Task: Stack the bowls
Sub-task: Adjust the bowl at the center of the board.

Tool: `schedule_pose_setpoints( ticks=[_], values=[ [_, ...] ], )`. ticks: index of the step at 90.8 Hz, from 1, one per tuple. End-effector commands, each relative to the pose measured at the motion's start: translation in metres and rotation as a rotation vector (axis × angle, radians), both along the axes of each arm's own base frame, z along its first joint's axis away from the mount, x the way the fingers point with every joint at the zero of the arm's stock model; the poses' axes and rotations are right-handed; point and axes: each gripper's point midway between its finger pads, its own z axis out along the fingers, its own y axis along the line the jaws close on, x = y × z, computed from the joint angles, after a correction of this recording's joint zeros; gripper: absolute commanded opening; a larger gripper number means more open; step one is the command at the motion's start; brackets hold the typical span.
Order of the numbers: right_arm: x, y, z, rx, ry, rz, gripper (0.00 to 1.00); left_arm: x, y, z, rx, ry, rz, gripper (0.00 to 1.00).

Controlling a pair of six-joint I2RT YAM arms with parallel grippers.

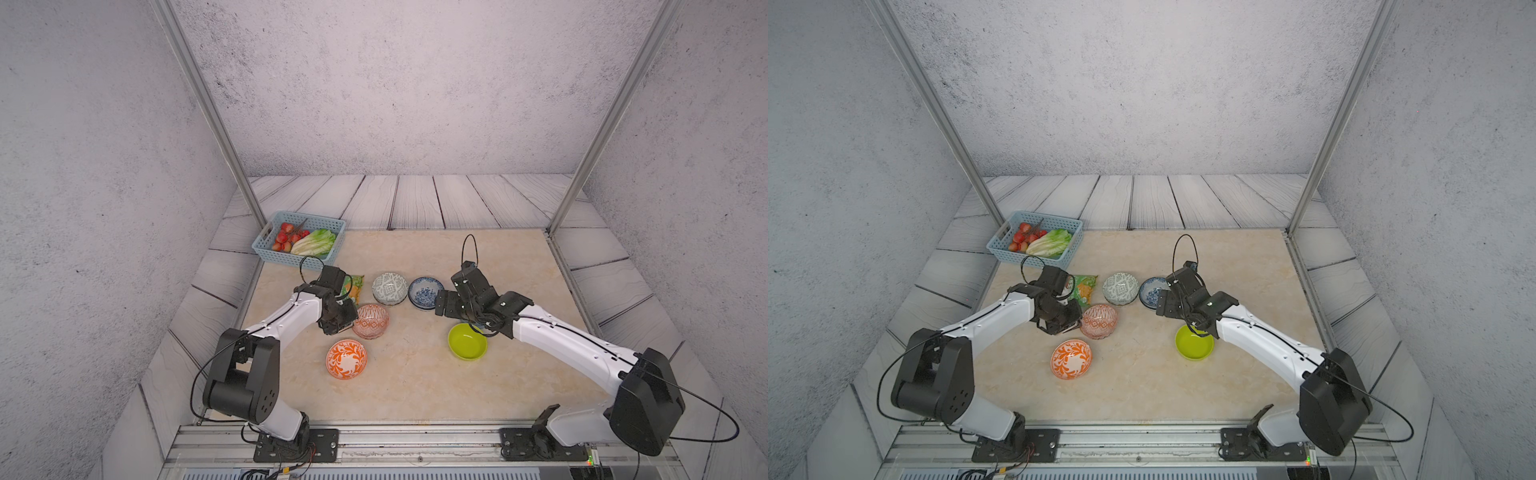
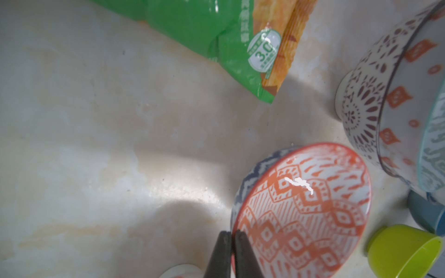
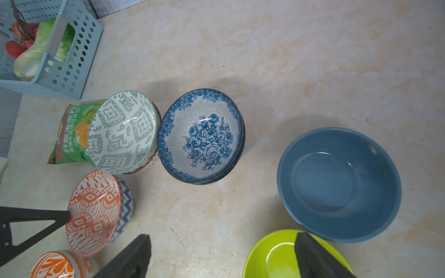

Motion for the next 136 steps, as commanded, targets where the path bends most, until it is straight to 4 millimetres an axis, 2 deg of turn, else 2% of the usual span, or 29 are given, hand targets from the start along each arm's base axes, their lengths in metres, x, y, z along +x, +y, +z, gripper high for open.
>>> schedule_pose_setpoints(
  ticks=[1,28,56,96,120,136],
  values=[
    [-0.003,-0.002,0.007,0.006,-0.018,0.006,0.94,-0.001,-0.005,0.001,0.017,0.003,-0.038,0.03],
    [-0.002,-0.003,0.007,-0.002,-0.024,0.003,0.94,-0.001,-0.022,0.009,-0.014,-0.031,-0.114,0.0],
    [-0.002,-0.002,0.006,-0.002,-0.02,0.009,0.94,-0.006,-0.036,0.008,-0.031,-0.015,-0.171,0.0],
    [-0.002,-0.003,0.004,-0.008,-0.019,0.006,0.94,-0.006,-0.044,0.006,-0.041,-0.002,-0.2,0.0],
    [0.0,-0.001,0.003,-0.015,-0.013,0.011,0.94,-0.005,-0.046,0.006,-0.041,0.0,-0.216,0.06],
    [0.0,-0.002,0.005,-0.009,-0.022,0.009,0.94,-0.006,-0.05,0.004,-0.047,0.009,-0.229,0.07]
  ],
)
